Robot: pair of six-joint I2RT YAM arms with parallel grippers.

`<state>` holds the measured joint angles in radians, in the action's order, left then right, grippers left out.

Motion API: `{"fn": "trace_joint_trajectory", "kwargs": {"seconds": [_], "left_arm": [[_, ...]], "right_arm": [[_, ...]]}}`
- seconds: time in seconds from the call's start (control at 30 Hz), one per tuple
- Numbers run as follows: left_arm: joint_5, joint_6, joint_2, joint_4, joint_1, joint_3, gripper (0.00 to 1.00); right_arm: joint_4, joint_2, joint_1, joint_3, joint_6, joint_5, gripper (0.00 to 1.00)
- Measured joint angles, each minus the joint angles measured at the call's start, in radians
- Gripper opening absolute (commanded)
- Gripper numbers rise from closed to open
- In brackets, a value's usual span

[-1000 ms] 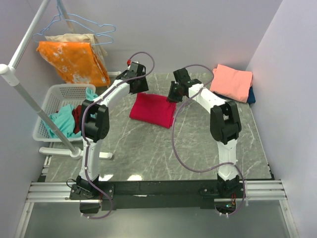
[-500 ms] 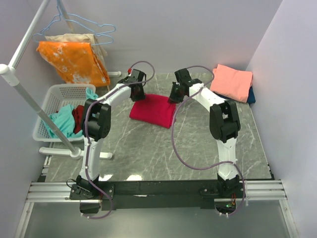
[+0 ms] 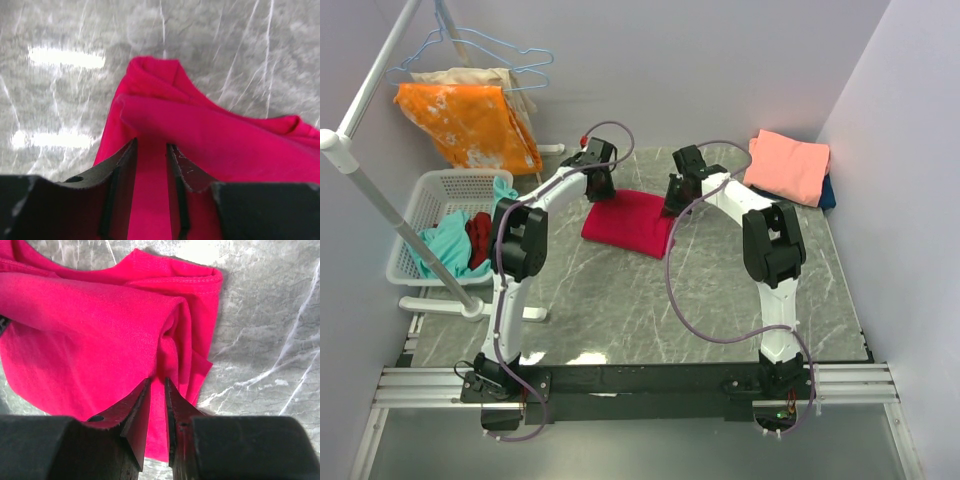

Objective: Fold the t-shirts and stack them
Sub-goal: Fold the tshirt

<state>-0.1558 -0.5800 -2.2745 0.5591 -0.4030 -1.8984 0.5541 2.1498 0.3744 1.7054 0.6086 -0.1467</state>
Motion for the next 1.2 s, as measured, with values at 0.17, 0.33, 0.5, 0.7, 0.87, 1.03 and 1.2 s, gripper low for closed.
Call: {"fn": "trace_joint_trajectory", "kwargs": {"seconds": [0.17, 0.33, 0.5, 0.7, 0.87, 1.03, 1.2], "left_arm": [[-0.018, 0.0, -0.032, -0.003, -0.001, -0.047, 0.38], [-0.031, 0.001, -0.073, 0.002, 0.0, -0.087, 0.37], [-0.054, 0.001, -0.132, 0.006, 0.0, -0.152, 0.38], [-0.068, 0.001, -0.134, 0.005, 0.003, -0.161, 0.4], [-0.071, 0.001, -0.134, 0.003, 0.009, -0.161, 0.41], [-0.079, 0.001, -0.148, 0.005, 0.022, -0.185, 0.41], [-0.087, 0.001, -0.172, 0.003, 0.042, -0.196, 0.41]], "right_arm": [[0.0, 0.0, 0.0, 0.002, -0.001, -0.005, 0.25], [0.003, 0.002, -0.001, 0.034, -0.004, -0.018, 0.25], [-0.008, 0.022, -0.006, 0.062, -0.004, -0.037, 0.25], [-0.026, 0.063, -0.024, 0.038, -0.002, -0.071, 0.24], [-0.029, 0.078, -0.037, 0.021, 0.002, -0.083, 0.23], [-0.03, 0.078, -0.042, 0.014, 0.002, -0.083, 0.23], [-0.032, 0.078, -0.053, 0.009, 0.004, -0.094, 0.23]]}}
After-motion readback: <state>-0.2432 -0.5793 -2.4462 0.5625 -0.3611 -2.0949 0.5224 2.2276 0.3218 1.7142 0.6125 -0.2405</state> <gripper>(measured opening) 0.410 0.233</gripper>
